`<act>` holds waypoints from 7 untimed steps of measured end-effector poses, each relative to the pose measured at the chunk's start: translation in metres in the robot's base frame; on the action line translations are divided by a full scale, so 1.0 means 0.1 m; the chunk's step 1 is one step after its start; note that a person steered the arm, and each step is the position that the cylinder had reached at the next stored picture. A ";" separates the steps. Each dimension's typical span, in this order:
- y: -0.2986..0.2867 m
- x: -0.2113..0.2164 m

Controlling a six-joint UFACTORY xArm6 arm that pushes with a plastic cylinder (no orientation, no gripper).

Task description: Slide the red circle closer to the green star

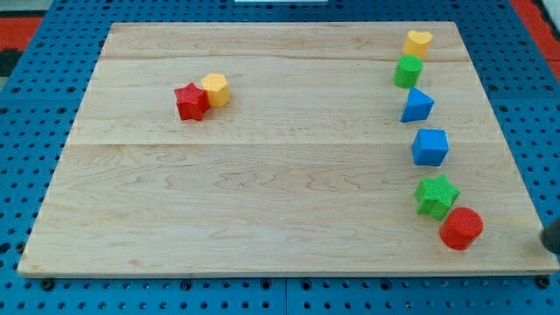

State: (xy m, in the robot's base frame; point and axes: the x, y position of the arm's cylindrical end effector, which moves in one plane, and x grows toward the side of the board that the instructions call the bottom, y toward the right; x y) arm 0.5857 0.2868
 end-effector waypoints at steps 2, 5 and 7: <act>-0.48 -0.06; -0.30 -0.10; -0.62 -0.16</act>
State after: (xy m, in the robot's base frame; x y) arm 0.5693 0.2252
